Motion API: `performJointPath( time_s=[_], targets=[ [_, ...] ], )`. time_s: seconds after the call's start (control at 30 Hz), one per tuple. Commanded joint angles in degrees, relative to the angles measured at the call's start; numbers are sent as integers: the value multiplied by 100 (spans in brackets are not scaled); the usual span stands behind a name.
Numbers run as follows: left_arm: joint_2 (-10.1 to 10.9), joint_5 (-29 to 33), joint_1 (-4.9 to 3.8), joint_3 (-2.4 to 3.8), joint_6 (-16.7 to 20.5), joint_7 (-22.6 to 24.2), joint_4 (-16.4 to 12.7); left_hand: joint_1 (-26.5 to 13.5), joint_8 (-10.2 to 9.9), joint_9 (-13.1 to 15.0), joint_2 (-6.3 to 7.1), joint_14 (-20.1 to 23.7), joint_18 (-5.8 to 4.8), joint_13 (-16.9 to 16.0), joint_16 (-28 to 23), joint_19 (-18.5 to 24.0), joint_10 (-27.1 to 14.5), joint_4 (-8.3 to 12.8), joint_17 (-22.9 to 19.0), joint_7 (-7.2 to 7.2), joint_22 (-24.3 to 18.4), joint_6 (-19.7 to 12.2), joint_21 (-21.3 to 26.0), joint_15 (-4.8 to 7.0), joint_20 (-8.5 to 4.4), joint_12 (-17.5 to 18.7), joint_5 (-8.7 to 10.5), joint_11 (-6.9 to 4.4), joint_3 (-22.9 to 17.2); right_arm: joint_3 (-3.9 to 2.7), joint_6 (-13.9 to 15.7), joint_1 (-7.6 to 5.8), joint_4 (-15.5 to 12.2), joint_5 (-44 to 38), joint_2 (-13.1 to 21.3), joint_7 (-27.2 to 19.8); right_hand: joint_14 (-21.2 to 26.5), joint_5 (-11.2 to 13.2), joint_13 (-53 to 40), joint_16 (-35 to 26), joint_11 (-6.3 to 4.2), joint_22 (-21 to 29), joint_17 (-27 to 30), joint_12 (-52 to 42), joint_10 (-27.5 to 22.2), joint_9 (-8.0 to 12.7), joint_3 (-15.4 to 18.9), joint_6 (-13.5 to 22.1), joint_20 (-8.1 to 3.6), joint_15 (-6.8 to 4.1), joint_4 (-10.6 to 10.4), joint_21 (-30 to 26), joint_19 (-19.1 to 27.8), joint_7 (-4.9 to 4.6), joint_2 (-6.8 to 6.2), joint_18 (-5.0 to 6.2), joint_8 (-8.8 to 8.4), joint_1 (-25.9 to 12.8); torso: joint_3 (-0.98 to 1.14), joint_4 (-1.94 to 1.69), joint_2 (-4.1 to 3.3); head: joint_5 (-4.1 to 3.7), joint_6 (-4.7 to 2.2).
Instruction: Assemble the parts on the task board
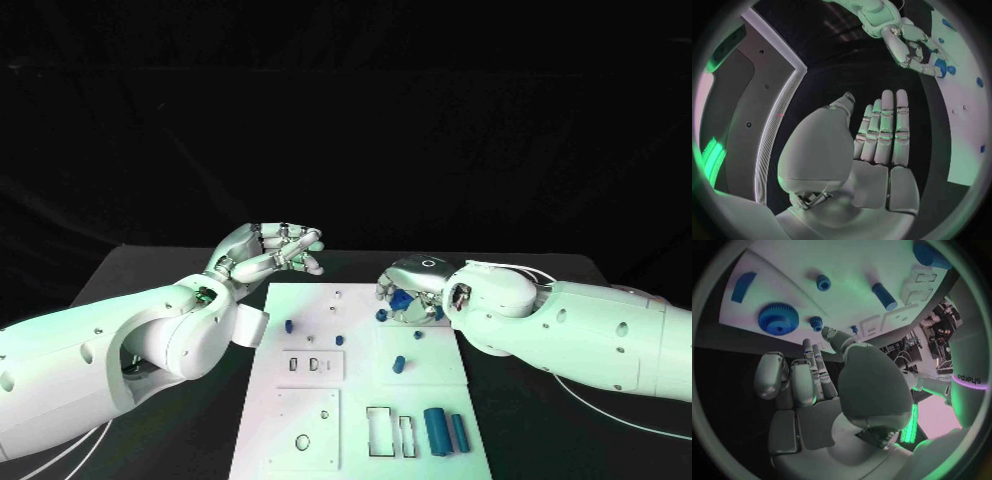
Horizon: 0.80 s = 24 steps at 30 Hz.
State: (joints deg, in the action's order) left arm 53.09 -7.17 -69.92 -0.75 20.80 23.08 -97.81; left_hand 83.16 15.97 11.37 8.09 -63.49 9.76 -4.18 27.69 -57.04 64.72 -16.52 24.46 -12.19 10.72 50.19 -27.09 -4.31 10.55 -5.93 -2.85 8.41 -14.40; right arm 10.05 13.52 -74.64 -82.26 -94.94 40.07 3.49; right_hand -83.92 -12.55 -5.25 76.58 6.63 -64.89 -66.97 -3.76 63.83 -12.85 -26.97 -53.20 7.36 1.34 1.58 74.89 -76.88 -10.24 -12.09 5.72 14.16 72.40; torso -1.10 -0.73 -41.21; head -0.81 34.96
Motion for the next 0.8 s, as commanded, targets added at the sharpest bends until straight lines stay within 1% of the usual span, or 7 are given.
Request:
performJointPath(
  time_s=[0.03, 0.17, 0.3, 0.37, 0.47, 0.7, 0.8],
  targets=[
    [-4, -32, -19, 10, -111, -9, -25, -31, -30, -3, 4, 3, 59, 5, 33, -24, -37, 3, 8, -15, 7, -19, -16, -42, -9, 29, -10, 1, -12, 3, -137, 36, 42, -213, -47, 78, -228, -37, -9, 27, -5, -42, -20, 8, -32, -10, -31, -2, 12, 31, -4, 37, -45, -11, 2, -98, -31, 31, -4, -9, -29, 0, 11],
    [-2, -32, -26, 13, -115, -16, -30, -32, -32, -3, 3, 3, 59, 5, 35, -24, -38, 2, 10, -16, 8, -21, -17, -43, -9, 30, -9, 2, -12, 4, -122, 74, 105, -228, -96, 100, -223, -41, -12, 44, 0, -74, -20, 11, -43, -19, -51, -20, 16, 36, -6, 62, -48, -18, 18, -100, -26, 37, -1, -11, -45, 11, 28],
    [1, -32, -31, 15, -120, -50, -28, -40, -41, -4, -11, 10, 58, 3, 51, -20, -49, 0, 31, -25, 12, -33, -26, -48, -7, 40, -10, 10, -14, 4, -42, 95, 163, -242, -136, 127, -221, -45, -20, 73, 3, -180, -40, 2, -24, -27, -80, -29, 20, 40, -14, 134, -94, -26, 44, -117, -27, 39, -6, -25, -61, 18, -6],
    [3, -32, -32, 16, -122, -70, -25, -39, -54, -6, -19, 19, 58, 4, 64, -17, -66, 3, 51, -36, 16, -51, -34, -53, -5, 53, -10, 19, -17, 4, -21, 100, 175, -243, -147, 128, -218, -54, -26, 82, 2, -251, -40, -5, 0, -32, -96, -36, 22, 40, -20, 180, -127, -27, 51, -128, -27, 36, -7, -30, -70, 7, 3],
    [5, -32, -36, 16, -124, -94, -23, -38, -54, -6, -19, 20, 58, 3, 65, -16, -67, 4, 52, -37, 16, -51, -34, -54, -5, 54, -10, 19, -17, 4, -12, 109, 193, -239, -167, 122, -218, -61, -36, 113, -4, -318, -64, -12, 41, -44, -134, -63, 23, 37, -29, 228, -154, -23, 69, -137, -18, 37, -9, -30, -82, 24, 17],
    [16, -30, -57, 17, -101, -178, -15, -23, -64, -5, -49, 31, 58, 1, 82, -12, -79, 9, 78, -47, 22, -62, -46, -58, -3, 65, -11, 26, -36, 4, -40, 128, 175, -221, -185, 117, -245, -59, -61, 240, -24, -522, -206, -27, 163, -80, -228, -134, 18, 26, -59, 362, -241, -8, 102, -169, 9, 27, 3, -12, -99, 63, 30],
    [18, -30, -63, 17, -98, -200, -7, -23, -64, -5, -49, 31, 58, 1, 82, -12, -79, 9, 78, -47, 22, -62, -46, -58, -3, 65, -11, 26, -36, 4, -44, 132, 177, -214, -193, 117, -249, -56, -73, 277, -39, -597, -239, -30, 222, -101, -276, -178, 12, 16, -75, 409, -269, 6, 119, -180, 29, 23, 2, -11, -99, 65, 37]
  ],
)
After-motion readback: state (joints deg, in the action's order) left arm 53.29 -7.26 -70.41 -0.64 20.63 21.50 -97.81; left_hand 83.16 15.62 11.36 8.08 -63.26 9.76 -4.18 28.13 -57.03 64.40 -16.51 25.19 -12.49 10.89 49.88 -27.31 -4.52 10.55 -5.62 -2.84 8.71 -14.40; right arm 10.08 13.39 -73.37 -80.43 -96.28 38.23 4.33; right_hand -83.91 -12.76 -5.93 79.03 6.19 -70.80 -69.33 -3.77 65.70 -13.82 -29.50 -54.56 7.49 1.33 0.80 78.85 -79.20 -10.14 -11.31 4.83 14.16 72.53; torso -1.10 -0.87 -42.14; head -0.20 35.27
